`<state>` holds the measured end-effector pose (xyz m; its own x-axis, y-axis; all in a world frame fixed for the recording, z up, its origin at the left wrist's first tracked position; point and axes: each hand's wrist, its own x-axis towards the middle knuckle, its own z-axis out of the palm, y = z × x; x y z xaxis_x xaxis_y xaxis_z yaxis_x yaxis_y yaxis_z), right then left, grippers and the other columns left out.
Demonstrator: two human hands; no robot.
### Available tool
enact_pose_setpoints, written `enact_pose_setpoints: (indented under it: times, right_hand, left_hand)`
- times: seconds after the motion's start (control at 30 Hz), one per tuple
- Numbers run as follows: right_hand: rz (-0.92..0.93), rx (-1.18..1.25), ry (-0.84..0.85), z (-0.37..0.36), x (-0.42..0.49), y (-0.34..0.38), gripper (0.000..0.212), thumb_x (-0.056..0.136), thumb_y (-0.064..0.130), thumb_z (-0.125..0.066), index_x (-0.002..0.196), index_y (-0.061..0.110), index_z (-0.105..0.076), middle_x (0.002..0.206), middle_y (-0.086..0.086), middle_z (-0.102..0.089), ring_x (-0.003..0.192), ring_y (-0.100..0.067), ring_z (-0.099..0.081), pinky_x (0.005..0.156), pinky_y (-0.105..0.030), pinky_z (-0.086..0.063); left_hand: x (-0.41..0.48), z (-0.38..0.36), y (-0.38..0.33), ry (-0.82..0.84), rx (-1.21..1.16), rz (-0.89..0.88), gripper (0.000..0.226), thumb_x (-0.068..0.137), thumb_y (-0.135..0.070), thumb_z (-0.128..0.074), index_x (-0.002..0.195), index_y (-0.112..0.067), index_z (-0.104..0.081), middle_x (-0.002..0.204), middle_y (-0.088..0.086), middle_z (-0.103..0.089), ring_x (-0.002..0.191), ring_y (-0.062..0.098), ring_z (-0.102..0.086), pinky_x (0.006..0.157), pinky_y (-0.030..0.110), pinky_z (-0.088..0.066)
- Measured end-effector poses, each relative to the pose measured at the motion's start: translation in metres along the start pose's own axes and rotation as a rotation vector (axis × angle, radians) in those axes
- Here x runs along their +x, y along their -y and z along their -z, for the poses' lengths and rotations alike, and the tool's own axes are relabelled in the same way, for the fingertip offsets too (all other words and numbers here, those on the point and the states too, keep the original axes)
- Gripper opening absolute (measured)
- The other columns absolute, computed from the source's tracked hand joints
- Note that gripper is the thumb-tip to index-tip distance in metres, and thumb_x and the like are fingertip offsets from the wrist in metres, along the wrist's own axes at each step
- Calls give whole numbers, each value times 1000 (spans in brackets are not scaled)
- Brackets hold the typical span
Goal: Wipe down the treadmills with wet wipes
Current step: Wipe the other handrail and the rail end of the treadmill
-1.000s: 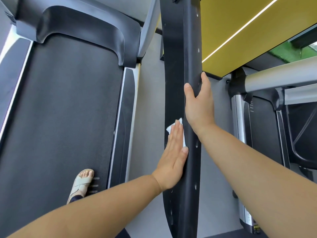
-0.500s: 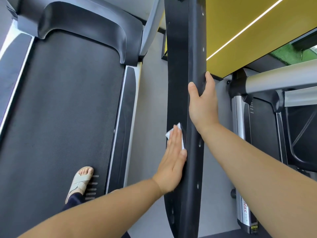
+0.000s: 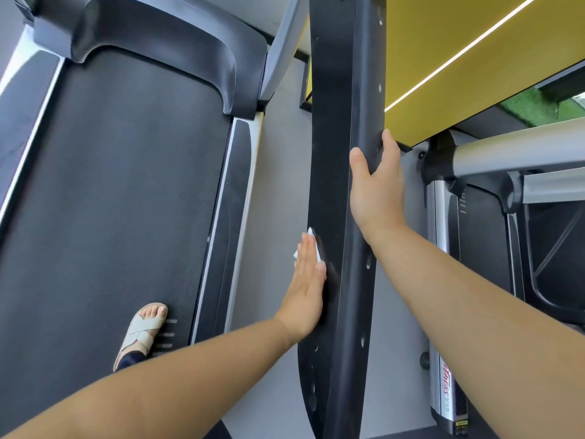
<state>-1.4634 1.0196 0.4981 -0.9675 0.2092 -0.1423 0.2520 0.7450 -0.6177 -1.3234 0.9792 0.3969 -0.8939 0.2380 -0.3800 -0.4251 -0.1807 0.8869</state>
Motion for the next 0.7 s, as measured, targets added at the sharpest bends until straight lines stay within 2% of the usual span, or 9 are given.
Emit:
enact_pose_setpoints:
  times: [0.13, 0.27, 0.4, 0.53, 0.7]
  right_hand:
    - [8, -2, -2, -1, 0, 0, 57, 99, 38, -43, 150, 27, -18, 154, 8, -27, 140, -10, -26, 95, -16, -21]
    - [3, 6, -6, -1, 0, 0, 57, 99, 38, -43, 150, 28, -18, 154, 9, -26, 141, -11, -26, 95, -18, -21]
    - [11, 6, -9, -1, 0, 0, 57, 99, 38, -43, 150, 28, -18, 155, 9, -26, 141, -12, -26, 97, -20, -23]
    - [18, 5, -12, -1, 1, -2, 58, 99, 39, -42, 150, 28, -19, 155, 8, -26, 141, -12, -26, 100, -21, -24]
    - [9, 22, -17, -1, -1, -1, 54, 101, 40, -36, 150, 27, -20, 154, 8, -27, 140, -12, -27, 107, -26, -26]
  left_hand:
    - [20, 6, -9, -27, -1, 21, 43, 104, -39, -12, 134, -45, 18, 151, -24, 22, 139, -3, 23, 118, 32, 10]
    - [-19, -7, 0, 32, -17, -9, 50, 93, -59, -10, 133, -49, 19, 147, -31, 26, 135, -12, 24, 113, 21, 11]
    - [-31, -12, 7, 34, -12, 6, 52, 91, -55, -10, 133, -47, 19, 143, -37, 25, 131, -17, 25, 110, 14, 11]
    - [-21, -10, -2, 3, -19, 22, 45, 99, -48, -11, 134, -46, 18, 143, -37, 23, 128, -22, 24, 111, 14, 10]
    - [-60, -21, 4, 53, 22, -67, 54, 94, -47, -12, 138, -41, 19, 147, -32, 24, 132, -17, 23, 107, 6, 12]
